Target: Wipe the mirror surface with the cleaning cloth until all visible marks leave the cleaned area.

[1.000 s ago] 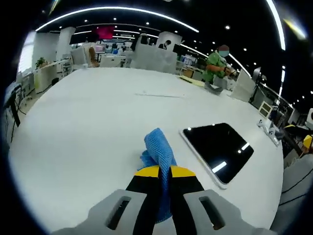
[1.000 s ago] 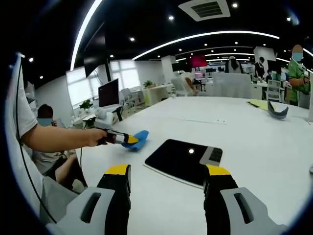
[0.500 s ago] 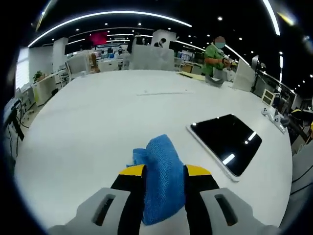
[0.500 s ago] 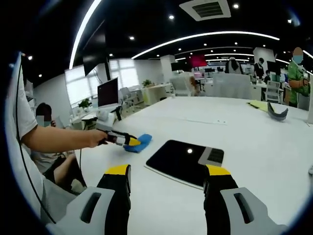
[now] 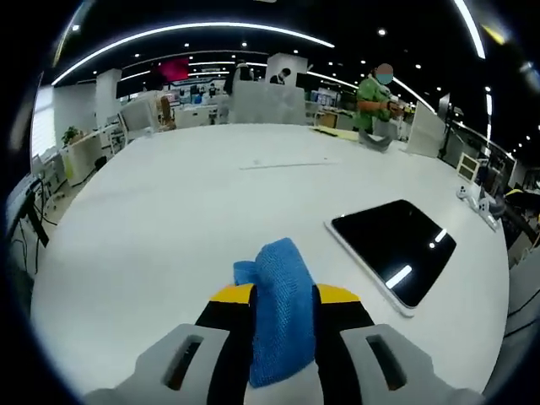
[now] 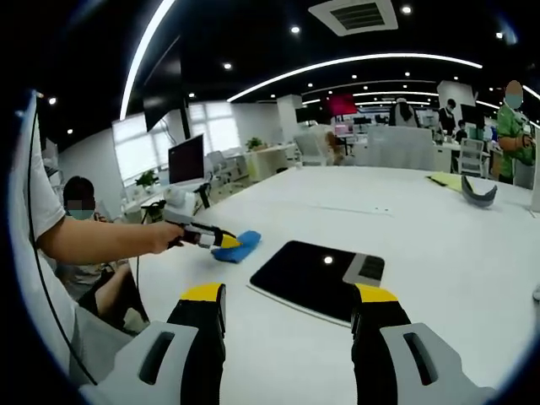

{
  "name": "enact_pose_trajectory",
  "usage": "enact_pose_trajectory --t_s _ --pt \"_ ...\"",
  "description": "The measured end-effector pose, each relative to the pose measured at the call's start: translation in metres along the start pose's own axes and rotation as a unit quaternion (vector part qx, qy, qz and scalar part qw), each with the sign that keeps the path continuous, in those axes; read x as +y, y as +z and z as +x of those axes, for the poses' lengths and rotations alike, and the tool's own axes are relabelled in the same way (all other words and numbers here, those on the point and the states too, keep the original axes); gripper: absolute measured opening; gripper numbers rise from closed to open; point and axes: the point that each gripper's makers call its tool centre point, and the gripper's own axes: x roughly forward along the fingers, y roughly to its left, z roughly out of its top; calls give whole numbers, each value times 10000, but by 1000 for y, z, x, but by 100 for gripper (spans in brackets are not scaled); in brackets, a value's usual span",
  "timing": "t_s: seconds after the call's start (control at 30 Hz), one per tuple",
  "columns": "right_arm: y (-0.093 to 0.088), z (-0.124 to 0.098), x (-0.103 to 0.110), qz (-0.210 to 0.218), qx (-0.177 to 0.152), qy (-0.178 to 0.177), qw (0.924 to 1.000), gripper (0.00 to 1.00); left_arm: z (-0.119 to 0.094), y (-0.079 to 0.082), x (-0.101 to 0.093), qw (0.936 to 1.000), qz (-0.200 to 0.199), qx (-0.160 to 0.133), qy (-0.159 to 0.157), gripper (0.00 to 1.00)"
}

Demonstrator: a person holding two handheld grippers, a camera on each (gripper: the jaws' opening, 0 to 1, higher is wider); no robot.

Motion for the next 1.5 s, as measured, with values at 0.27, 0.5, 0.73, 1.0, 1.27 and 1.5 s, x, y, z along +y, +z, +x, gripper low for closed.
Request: enact_pose_trajectory --t_s 0.27,0.5,0.73,1.0,1.27,1.5 --pt "-1 -1 -1 10 -1 4 10000 58 11 -16 0 9977 579 260 224 23" --pt "0 -3 -3 30 -46 -12 10000 58 8 -16 14 9987 360 204 282 40" --pt "1 -4 -4 9 -111 8 9999 58 5 -20 15 9995 100 205 210 52" --pt "-13 -17 -13 -170 -73 -91 9998 64 -21 -15 -1 9993 -70 -116 347 58" --pt "-29 -36 -51 -156 -121 -501 9985 78 -65 -3 -62 9969 -271 -734 89 62" --pt "-28 -43 -69 -317 -20 -545 9980 90 -107 -1 -118 9941 -477 -976 17 70"
